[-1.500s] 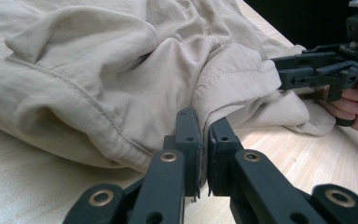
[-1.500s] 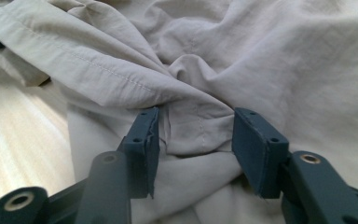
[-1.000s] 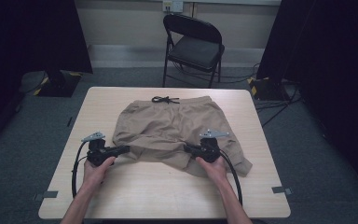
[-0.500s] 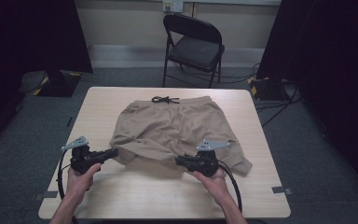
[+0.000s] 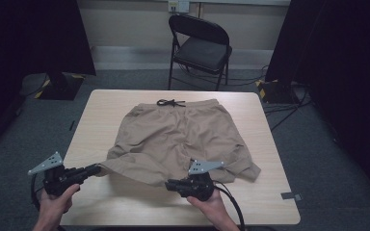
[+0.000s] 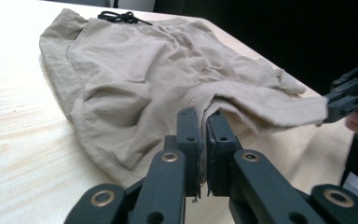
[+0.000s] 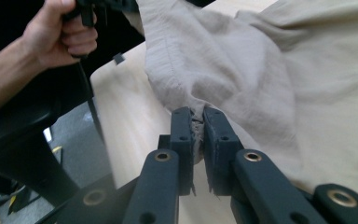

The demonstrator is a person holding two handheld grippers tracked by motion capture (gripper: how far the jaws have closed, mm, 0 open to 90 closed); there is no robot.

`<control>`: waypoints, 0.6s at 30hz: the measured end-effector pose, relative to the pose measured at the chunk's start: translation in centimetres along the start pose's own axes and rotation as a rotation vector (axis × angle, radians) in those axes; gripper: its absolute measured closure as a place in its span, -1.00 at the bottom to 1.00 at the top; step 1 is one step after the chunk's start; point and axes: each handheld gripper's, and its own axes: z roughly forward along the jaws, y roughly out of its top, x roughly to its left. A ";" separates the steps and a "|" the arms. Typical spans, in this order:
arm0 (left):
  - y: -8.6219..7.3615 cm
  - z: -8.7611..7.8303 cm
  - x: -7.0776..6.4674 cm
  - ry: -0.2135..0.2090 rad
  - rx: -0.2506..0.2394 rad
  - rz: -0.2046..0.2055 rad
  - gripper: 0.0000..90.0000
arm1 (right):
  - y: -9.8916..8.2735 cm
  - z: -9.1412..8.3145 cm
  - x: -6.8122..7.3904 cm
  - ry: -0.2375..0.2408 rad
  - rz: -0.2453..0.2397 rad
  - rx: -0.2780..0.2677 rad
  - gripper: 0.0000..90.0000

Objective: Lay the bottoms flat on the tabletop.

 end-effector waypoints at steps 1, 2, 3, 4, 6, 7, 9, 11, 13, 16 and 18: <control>-0.2 -0.5 -0.2 -0.004 -0.003 0.006 0.91 | -0.2 0.1 0.3 0.008 0.001 0.003 0.86; -0.4 -0.9 -0.3 -0.009 0.000 0.005 0.91 | -0.4 0.1 0.7 0.013 -0.003 0.005 0.86; -0.6 -1.1 -0.4 -0.002 0.003 0.010 0.90 | -0.6 0.1 1.0 0.017 -0.007 0.008 0.86; -0.9 -1.4 -0.6 0.004 0.009 0.014 0.90 | -0.8 0.1 1.2 0.021 -0.009 0.012 0.86; -1.5 -2.0 -0.8 0.005 0.029 0.013 0.84 | -1.1 -0.1 1.8 0.026 -0.018 0.022 0.82; -1.5 -2.0 -0.8 0.005 0.029 0.013 0.82 | -1.3 -0.1 1.9 0.031 -0.024 0.027 0.79; -2.2 -2.9 -1.1 0.006 0.047 0.015 0.82 | -1.6 -0.3 2.3 0.048 -0.021 0.036 0.79; -2.5 -3.3 -1.2 0.008 0.057 0.019 0.82 | -1.7 -0.4 2.5 0.049 -0.023 0.040 0.79; -3.2 -4.2 -1.3 0.001 0.068 0.015 0.73 | -1.9 -0.6 2.8 0.056 -0.026 0.042 0.77; -3.8 -4.8 -1.4 0.006 0.072 0.014 0.65 | -1.9 -0.7 2.9 0.056 -0.029 0.037 0.71; -4.4 -5.5 -1.1 0.011 0.062 -0.010 0.58 | -1.9 -0.7 3.1 0.065 -0.036 0.036 0.63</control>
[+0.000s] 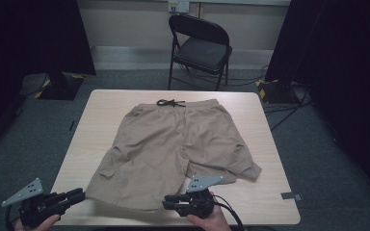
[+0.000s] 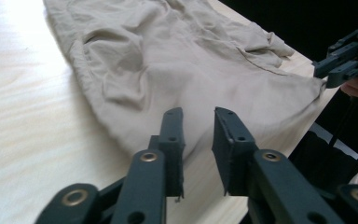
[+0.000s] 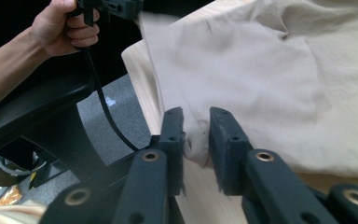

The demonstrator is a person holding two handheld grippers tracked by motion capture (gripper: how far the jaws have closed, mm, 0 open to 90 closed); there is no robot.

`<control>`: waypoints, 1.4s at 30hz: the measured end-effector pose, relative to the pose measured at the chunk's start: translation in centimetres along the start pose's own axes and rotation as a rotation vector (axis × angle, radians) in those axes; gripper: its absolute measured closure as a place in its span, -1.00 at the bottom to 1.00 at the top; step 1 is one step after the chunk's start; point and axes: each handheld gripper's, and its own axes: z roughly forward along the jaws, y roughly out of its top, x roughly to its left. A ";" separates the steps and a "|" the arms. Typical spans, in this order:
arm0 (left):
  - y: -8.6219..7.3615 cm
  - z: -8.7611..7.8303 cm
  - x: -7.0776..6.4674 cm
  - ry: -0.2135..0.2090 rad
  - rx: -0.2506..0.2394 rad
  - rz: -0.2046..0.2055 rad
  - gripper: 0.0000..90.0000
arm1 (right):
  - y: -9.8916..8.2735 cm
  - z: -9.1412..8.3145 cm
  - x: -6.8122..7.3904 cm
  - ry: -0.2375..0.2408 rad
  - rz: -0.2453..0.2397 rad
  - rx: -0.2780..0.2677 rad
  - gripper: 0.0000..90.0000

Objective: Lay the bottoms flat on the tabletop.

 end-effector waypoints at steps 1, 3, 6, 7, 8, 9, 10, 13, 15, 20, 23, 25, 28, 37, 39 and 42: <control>-0.1 0.0 0.2 0.003 -0.008 -0.011 0.57 | 0.0 0.1 0.1 0.004 -0.002 0.001 0.62; 0.0 0.0 0.4 0.010 -0.008 -0.015 0.55 | -0.1 0.1 0.2 0.006 -0.009 0.005 0.60; 0.6 1.8 1.3 0.002 -0.005 -0.036 0.55 | 0.1 0.8 -0.8 -0.016 0.001 0.007 0.54; 0.6 1.8 1.3 0.002 -0.005 -0.036 0.55 | 0.2 1.1 -1.2 -0.034 0.004 0.019 0.53; 1.1 3.4 1.8 -0.017 0.019 -0.049 0.54 | 0.3 1.6 -1.7 -0.056 -0.003 0.034 0.53; 1.3 4.3 2.0 -0.011 0.032 -0.048 0.54 | 0.3 2.1 -2.1 -0.072 -0.008 0.051 0.51; 1.5 5.2 2.3 -0.014 0.051 -0.054 0.54 | 0.2 2.6 -2.6 -0.074 0.005 0.063 0.49; 1.8 7.2 2.9 -0.010 0.096 -0.066 0.54 | -0.1 3.6 -3.3 -0.084 0.010 0.094 0.42; 1.8 8.9 3.7 0.009 0.137 -0.065 0.56 | -0.9 4.6 -3.8 -0.115 0.019 0.151 0.36; 1.3 10.4 4.0 0.038 0.190 -0.059 0.55 | -2.0 4.9 -3.6 -0.121 0.040 0.172 0.29; 1.0 10.6 4.1 0.039 0.191 -0.070 0.56 | -2.3 4.7 -3.5 -0.115 0.038 0.168 0.29; 0.7 10.6 4.2 0.063 0.209 -0.058 0.56 | -2.7 4.7 -2.6 -0.089 0.051 0.165 0.29; 0.0 10.1 4.0 0.072 0.219 -0.056 0.56 | -3.1 4.9 -1.9 -0.072 0.048 0.158 0.28; -0.6 8.8 3.5 0.099 0.231 -0.004 0.65 | -3.1 5.3 -1.4 -0.059 0.045 0.154 0.21; -0.7 8.6 3.7 0.108 0.230 -0.009 0.70 | -3.1 5.5 -1.3 -0.052 0.053 0.155 0.19; -1.0 8.2 4.1 0.102 0.206 -0.043 0.70 | -2.9 6.2 -0.7 -0.036 0.038 0.159 0.18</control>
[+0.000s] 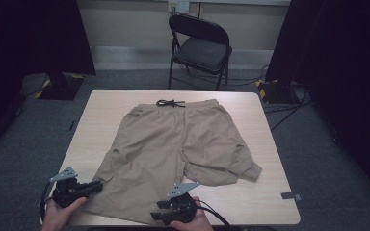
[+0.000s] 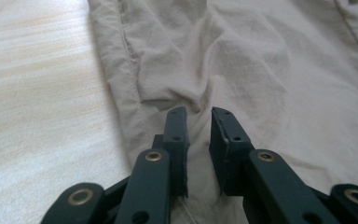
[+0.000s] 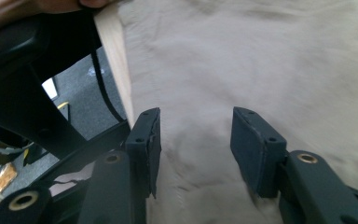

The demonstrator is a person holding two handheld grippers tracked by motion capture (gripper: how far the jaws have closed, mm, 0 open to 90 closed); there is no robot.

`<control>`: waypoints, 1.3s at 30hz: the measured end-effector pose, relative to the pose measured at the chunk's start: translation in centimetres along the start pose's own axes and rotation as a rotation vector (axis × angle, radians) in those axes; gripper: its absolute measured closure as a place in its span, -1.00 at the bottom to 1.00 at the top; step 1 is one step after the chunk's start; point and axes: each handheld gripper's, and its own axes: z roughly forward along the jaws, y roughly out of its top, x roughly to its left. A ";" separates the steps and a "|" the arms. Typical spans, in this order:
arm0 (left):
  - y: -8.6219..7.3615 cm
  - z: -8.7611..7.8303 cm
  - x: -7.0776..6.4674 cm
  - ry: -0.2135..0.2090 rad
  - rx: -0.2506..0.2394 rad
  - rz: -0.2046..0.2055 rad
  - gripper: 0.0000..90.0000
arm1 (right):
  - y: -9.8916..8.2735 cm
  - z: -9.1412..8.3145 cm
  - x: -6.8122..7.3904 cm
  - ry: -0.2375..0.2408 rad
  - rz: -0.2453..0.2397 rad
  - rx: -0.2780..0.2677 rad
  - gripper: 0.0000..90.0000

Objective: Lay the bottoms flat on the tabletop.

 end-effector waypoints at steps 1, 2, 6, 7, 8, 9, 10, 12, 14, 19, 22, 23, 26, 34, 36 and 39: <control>0.0 0.0 0.0 0.000 0.000 0.000 0.70 | 0.1 0.2 0.1 0.005 -0.001 0.002 0.18; 0.1 0.0 -0.1 0.006 0.008 0.012 0.69 | 0.2 0.4 0.2 0.009 -0.004 0.003 0.18; 0.2 0.0 -0.1 -0.009 0.015 -0.020 0.58 | 0.4 0.4 0.1 0.011 -0.008 0.013 0.11; 0.2 0.0 -0.1 -0.009 0.015 -0.020 0.56 | 0.4 0.4 0.1 0.011 -0.008 0.013 0.11; 0.3 0.0 -0.1 -0.015 0.017 -0.031 0.53 | 0.6 0.2 -0.1 0.000 0.000 0.010 0.04; 0.3 0.0 -0.2 -0.015 0.019 -0.040 0.50 | 0.7 -0.1 -0.2 -0.003 0.001 0.003 0.03; 0.4 -0.1 -0.3 -0.011 0.023 -0.038 0.49 | 0.9 -0.3 -0.3 -0.005 0.004 -0.008 0.02; 0.6 -0.1 -0.6 -0.014 0.024 -0.037 0.45 | 1.2 -1.0 -0.6 -0.015 0.004 -0.029 0.01; 0.9 -0.2 -1.2 -0.029 0.014 -0.034 0.43 | 1.4 -1.6 -1.1 -0.032 0.010 -0.042 0.00; 1.8 -0.1 -2.5 -0.043 -0.008 -0.022 0.40 | 1.4 -3.0 -2.1 -0.077 0.019 -0.071 -0.02; 2.7 0.5 -4.0 -0.076 -0.018 0.005 0.38 | 1.3 -4.6 -3.0 -0.133 0.019 -0.079 -0.02; 2.9 0.7 -4.3 -0.084 -0.021 0.014 0.38 | 1.3 -4.6 -3.0 -0.133 0.019 -0.079 -0.02; 4.1 1.7 -6.1 -0.125 -0.026 0.050 0.33 | 1.2 -6.2 -3.8 -0.179 0.024 -0.103 -0.03; 6.1 5.1 -9.4 -0.203 0.006 0.081 0.39 | 1.5 -9.2 -5.4 -0.271 0.041 -0.153 -0.07; 6.3 5.6 -9.9 -0.197 0.019 0.101 0.40 | 1.5 -9.6 -5.6 -0.284 0.039 -0.151 -0.07; 7.1 6.4 -10.8 -0.226 0.019 0.108 0.40 | 1.4 -10.7 -6.3 -0.316 0.044 -0.152 -0.07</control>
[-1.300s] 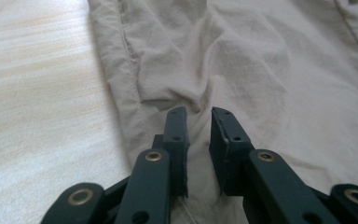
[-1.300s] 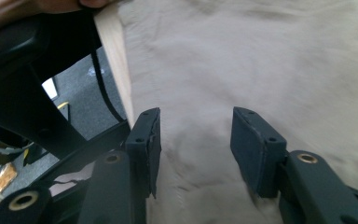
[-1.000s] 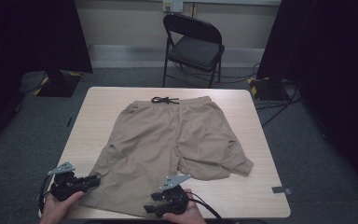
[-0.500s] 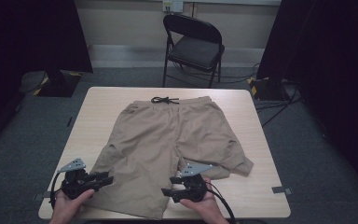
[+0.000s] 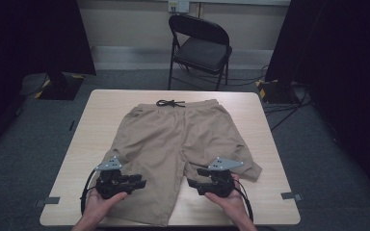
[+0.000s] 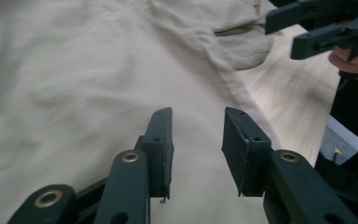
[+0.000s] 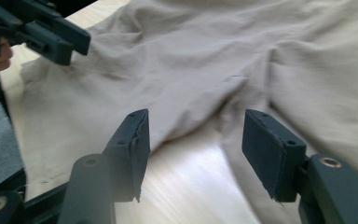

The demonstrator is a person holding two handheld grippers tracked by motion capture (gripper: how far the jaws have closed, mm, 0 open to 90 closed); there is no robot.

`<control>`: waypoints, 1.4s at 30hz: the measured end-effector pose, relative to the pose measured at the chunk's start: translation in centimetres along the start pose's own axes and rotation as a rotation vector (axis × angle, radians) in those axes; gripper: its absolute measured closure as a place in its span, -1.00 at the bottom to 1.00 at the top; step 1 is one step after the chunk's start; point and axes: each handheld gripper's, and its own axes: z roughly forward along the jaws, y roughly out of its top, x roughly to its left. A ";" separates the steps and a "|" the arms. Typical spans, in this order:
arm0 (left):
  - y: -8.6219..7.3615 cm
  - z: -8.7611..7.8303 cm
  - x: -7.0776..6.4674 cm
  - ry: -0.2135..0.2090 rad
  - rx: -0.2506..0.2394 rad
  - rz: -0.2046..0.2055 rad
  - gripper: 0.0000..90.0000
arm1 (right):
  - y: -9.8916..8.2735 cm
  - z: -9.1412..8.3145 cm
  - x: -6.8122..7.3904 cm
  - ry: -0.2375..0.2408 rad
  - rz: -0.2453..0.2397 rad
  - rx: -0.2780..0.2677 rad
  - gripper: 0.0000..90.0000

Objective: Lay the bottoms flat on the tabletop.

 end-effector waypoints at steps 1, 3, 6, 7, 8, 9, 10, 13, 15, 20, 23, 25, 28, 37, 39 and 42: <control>0.5 0.3 -0.4 -0.009 -0.004 0.008 0.40 | 0.0 -0.2 -0.2 -0.008 0.002 -0.001 -0.05; 1.7 0.8 -1.4 -0.016 0.004 0.043 0.40 | -0.1 -1.2 -1.1 -0.034 0.006 -0.013 -0.02; 2.7 1.2 -2.1 -0.038 0.000 0.056 0.41 | 0.1 -2.3 -2.1 -0.067 0.011 -0.025 0.04; 3.8 1.5 -2.8 -0.045 -0.008 0.081 0.40 | 0.2 -2.6 -2.4 -0.075 0.015 -0.034 0.04; 3.8 1.5 -2.8 -0.045 -0.008 0.081 0.40 | 0.2 -2.6 -2.4 -0.075 0.015 -0.034 0.04; 4.8 1.9 -3.5 -0.067 -0.031 0.103 0.40 | 0.6 -3.4 -3.1 -0.095 0.020 -0.050 0.07; 5.4 2.1 -3.9 -0.073 -0.034 0.122 0.38 | 0.8 -3.6 -3.4 -0.100 0.024 -0.056 0.07; 6.4 2.9 -4.5 -0.081 -0.036 0.152 0.36 | 0.9 -4.2 -4.1 -0.110 0.043 -0.070 0.02; 7.8 4.6 -5.2 -0.092 -0.031 0.172 0.37 | 0.7 -4.7 -4.8 -0.122 0.066 -0.082 0.00; 9.5 7.6 -6.5 -0.126 -0.024 0.193 0.37 | -0.1 -5.6 -6.4 -0.148 0.112 -0.090 -0.01; 10.3 9.3 -7.1 -0.160 -0.028 0.181 0.37 | -0.6 -6.1 -7.3 -0.178 0.129 -0.080 -0.01; 10.7 10.4 -7.5 -0.185 0.000 0.176 0.37 | -1.0 -6.5 -7.9 -0.193 0.138 -0.077 -0.01; 11.0 11.9 -8.0 -0.167 -0.003 0.202 0.30 | -1.7 -7.3 -9.0 -0.201 0.176 -0.098 -0.03; 9.9 17.4 -8.5 -0.175 0.096 0.183 0.29 | -4.5 -8.6 -11.2 -0.276 0.236 -0.056 -0.06; 9.5 18.5 -8.6 -0.170 0.124 0.189 0.27 | -5.2 -8.4 -11.5 -0.286 0.247 -0.041 -0.07; 9.0 19.5 -8.6 -0.166 0.149 0.185 0.24 | -5.6 -8.2 -11.7 -0.292 0.249 -0.032 -0.08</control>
